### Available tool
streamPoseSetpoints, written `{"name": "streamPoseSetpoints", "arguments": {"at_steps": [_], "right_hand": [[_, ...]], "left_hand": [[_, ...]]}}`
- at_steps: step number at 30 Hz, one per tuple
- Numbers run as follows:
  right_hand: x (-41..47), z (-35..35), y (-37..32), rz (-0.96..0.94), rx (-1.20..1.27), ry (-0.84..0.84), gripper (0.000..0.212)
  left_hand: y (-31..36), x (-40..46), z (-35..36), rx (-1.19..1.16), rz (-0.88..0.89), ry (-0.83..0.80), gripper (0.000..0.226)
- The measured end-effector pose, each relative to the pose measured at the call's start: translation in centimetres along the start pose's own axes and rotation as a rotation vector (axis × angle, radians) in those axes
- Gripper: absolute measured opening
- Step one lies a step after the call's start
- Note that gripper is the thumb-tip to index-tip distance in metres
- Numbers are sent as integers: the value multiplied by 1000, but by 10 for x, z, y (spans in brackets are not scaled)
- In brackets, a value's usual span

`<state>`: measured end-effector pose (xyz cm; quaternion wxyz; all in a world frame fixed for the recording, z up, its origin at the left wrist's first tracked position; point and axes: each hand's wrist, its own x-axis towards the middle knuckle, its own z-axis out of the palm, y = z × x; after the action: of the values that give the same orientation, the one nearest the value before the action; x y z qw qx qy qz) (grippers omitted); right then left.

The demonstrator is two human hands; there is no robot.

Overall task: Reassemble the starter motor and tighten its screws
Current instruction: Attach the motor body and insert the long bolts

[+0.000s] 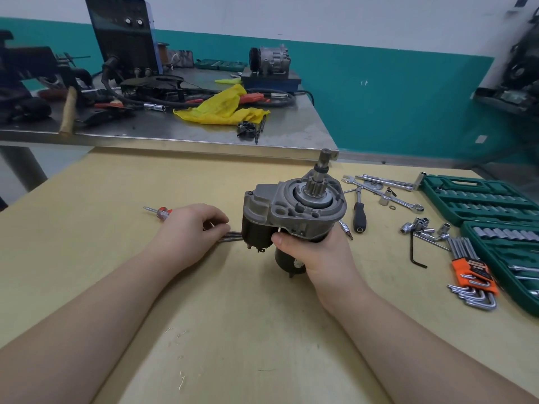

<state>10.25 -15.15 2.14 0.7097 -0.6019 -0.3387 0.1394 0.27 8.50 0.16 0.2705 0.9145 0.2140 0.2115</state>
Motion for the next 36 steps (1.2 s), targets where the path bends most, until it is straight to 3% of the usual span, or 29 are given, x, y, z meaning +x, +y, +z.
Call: {"name": "streamPoseSetpoints", "arguments": {"at_steps": [3, 7, 14, 23, 36], "right_hand": [[0, 0, 0, 5, 13, 0, 45], [0, 0, -1, -10, 30, -3, 47], [0, 0, 0, -13, 27, -11, 47], [1, 0, 1, -23, 46, -21, 47], [1, 0, 0, -12, 24, -15, 48]], "left_hand": [[-2, -3, -11, 114, 32, -71, 22], [-4, -7, -10, 236, 59, -166, 9], [2, -8, -7, 252, 81, -165, 26], [8, -10, -17, -255, -205, 62, 11], [31, -15, -27, -608, -249, 307, 17]]}}
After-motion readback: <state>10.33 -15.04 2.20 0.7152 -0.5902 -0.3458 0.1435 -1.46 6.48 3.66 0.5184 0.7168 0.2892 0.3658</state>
